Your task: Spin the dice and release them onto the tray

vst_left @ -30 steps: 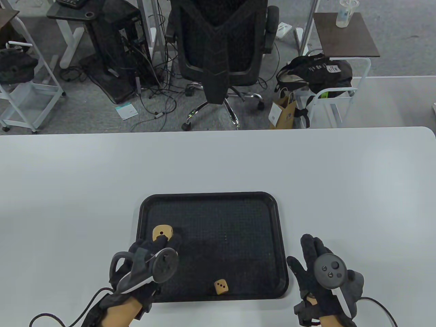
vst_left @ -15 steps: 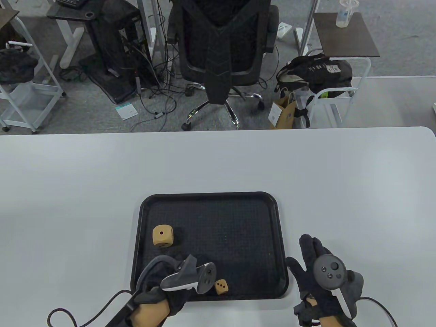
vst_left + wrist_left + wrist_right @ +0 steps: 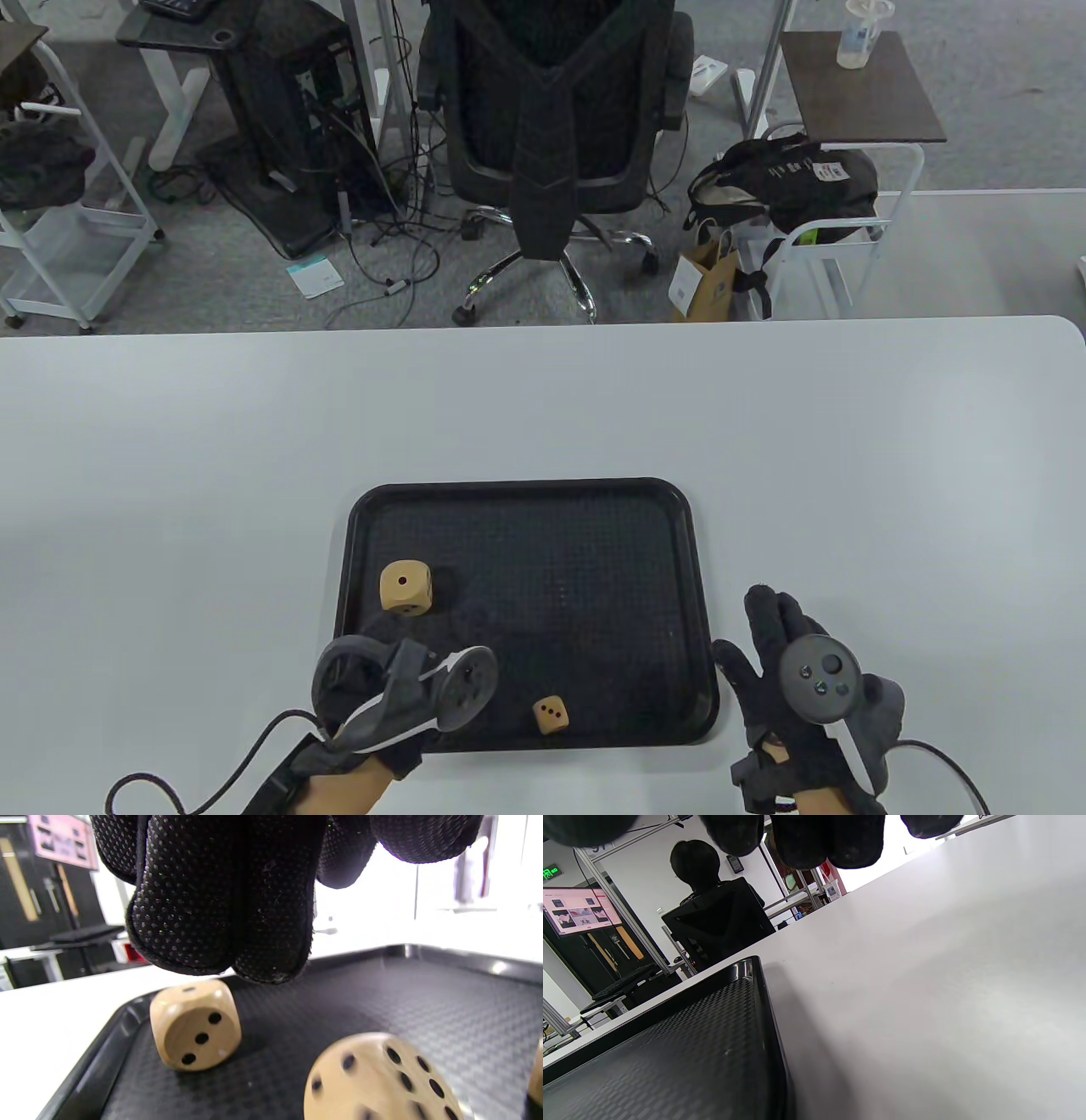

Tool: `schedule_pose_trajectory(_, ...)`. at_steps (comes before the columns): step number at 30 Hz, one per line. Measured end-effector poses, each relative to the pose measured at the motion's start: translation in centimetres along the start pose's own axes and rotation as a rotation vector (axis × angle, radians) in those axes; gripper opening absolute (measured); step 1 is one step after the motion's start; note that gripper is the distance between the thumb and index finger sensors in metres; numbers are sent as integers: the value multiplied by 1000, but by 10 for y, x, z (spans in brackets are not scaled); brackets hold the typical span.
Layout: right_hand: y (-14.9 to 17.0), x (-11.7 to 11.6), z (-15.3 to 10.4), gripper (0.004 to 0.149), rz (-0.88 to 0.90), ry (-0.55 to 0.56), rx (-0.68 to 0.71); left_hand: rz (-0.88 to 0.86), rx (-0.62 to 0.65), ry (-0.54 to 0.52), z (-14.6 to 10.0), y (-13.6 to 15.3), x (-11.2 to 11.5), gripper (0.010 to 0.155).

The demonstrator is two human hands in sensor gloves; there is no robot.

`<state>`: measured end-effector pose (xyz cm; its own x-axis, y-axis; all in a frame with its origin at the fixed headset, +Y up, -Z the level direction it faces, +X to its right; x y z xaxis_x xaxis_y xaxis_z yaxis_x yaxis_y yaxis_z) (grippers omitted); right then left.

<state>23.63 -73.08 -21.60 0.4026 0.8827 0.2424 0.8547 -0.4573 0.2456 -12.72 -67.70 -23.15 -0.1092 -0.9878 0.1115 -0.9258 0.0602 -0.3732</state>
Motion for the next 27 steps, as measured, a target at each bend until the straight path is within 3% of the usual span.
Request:
schedule_pose_trajectory(5,0,-1,0,79,-4,-6,-2,-150,-14,-118,-14,29,-14,63)
schedule_pose_trajectory(15,0,-1,0,79,-3,-2,-3,-235,-106,-255,-38,92,-16,68)
schedule_pose_trajectory(20,0,-1,0,79,-4,0,-4,-308,-153,-298,-50,128,-3,69)
schedule_pose_trajectory(27,0,-1,0,79,-5,-3,-9,-376,-221,-246,-50,164,29,69)
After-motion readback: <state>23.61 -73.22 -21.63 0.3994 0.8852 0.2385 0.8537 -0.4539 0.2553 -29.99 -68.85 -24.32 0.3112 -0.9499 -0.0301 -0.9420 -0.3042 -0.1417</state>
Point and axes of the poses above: the tracker on the back of each hand, its own y axis roughly to the little-finger side, its own z axis roughly from the wrist to the fingertips, x = y × z, the point moved 5 cm from there along z, roughly from the wrist to the fingertips, and after that the axes turned 7 degrees about y, right-handed, at the moved point
